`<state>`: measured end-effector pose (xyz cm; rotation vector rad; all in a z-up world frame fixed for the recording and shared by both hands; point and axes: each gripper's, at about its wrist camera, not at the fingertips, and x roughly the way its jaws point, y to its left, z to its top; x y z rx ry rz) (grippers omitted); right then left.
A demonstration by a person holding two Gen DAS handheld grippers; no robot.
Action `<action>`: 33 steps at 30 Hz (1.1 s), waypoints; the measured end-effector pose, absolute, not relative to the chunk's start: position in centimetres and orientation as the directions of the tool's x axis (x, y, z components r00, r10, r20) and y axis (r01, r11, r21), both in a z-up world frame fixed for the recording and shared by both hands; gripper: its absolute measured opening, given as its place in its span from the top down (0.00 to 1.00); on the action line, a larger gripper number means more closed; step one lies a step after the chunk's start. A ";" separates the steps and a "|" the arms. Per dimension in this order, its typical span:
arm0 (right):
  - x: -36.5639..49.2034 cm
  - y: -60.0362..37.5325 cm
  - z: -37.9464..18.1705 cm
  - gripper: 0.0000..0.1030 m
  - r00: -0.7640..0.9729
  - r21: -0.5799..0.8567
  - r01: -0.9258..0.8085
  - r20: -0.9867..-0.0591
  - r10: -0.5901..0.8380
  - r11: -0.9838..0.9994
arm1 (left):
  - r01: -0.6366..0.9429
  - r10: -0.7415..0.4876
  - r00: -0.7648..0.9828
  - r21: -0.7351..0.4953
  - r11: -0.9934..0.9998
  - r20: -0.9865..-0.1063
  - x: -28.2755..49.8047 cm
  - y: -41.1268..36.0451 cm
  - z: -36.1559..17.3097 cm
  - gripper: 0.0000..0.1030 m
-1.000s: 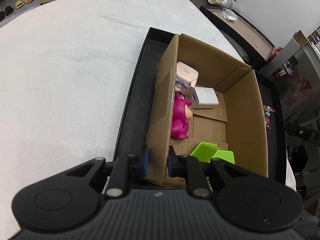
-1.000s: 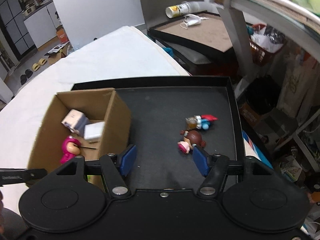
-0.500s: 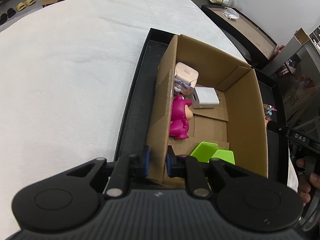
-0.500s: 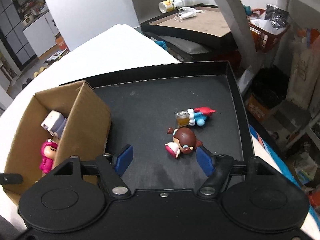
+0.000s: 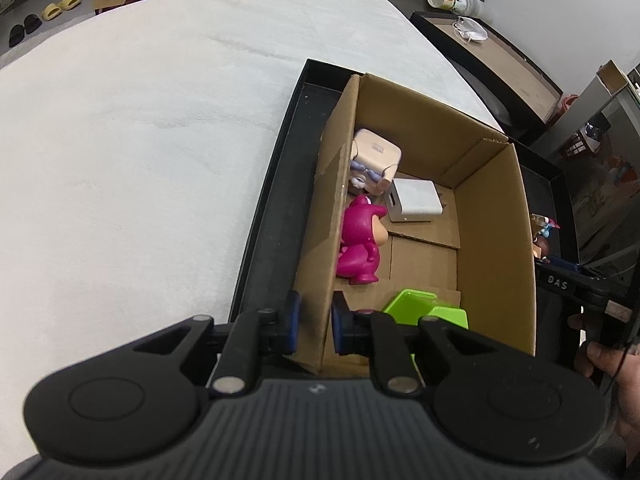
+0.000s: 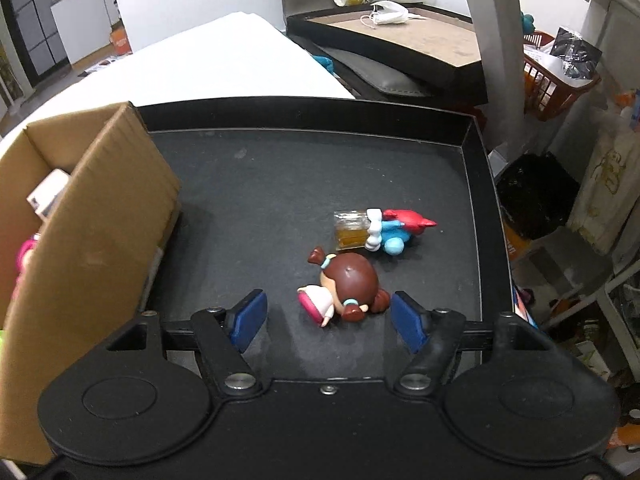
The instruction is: Organize rigid objects
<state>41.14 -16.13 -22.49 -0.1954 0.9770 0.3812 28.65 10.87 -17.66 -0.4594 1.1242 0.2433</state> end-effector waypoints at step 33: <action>40.8 -20.4 -20.7 0.81 0.429 0.228 -0.242 -0.847 0.315 0.943 | -0.378 -0.012 0.428 -0.191 0.906 -0.904 28.8 10.2 -17.0 0.87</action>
